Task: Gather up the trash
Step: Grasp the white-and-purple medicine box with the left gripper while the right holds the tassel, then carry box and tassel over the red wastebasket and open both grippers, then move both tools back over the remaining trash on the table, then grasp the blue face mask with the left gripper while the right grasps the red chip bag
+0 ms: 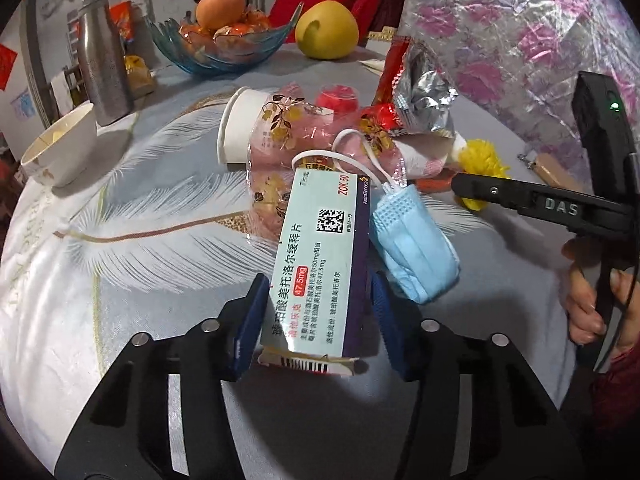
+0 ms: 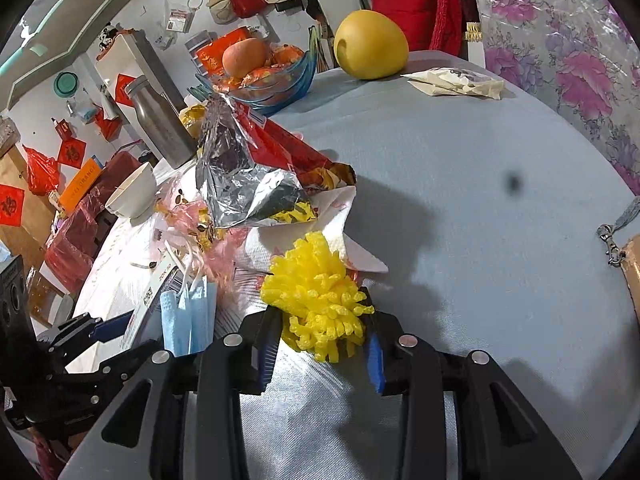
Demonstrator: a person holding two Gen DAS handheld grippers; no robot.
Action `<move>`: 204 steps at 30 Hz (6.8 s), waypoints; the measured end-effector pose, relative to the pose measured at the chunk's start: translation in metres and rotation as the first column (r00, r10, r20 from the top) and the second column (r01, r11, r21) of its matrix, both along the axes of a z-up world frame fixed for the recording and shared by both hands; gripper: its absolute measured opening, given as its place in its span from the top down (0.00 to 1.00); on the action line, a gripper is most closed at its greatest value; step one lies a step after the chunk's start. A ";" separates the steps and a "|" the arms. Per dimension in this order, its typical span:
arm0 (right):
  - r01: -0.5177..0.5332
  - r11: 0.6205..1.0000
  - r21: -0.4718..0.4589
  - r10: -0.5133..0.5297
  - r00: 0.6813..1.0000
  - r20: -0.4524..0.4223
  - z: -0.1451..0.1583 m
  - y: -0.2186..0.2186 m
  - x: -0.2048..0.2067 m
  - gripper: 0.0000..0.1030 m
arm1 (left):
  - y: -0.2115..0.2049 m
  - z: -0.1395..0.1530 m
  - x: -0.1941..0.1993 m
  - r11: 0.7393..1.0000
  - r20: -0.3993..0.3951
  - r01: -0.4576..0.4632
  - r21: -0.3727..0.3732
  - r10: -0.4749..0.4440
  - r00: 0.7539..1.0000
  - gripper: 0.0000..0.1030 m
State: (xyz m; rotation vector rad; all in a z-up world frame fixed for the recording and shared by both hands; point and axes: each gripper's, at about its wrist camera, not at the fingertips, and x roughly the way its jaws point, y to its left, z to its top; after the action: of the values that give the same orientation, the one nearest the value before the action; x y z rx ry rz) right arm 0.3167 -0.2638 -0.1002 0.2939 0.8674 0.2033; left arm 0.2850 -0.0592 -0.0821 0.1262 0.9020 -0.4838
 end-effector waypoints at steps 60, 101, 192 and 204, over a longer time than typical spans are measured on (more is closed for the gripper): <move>0.135 0.988 -0.080 -0.105 0.947 0.305 0.070 -0.085 -0.289 0.65 | -0.050 0.083 -0.194 0.979 0.238 0.129 -0.157 -0.090 0.967 0.54; 0.281 0.955 -0.099 -0.283 0.959 -0.005 -0.045 -0.187 -0.324 0.64 | -0.172 0.041 -0.214 0.925 0.077 0.373 -0.074 -0.368 0.927 0.54; 0.095 0.995 0.019 -0.097 0.985 0.142 0.029 -0.073 -0.211 0.08 | -0.058 0.004 0.012 0.990 -0.050 -0.137 0.032 0.139 0.989 0.06; 0.011 1.000 -0.009 -0.009 0.987 0.162 0.038 -0.038 -0.134 0.08 | -0.002 -0.005 0.011 0.975 -0.007 -0.217 0.054 0.218 0.976 0.07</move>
State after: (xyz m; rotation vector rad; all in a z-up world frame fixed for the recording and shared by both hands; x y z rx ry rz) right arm 0.1823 -0.3018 -0.0622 0.2682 0.7058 0.2104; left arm 0.2957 -0.0613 -0.0868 0.0708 0.9292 -0.2570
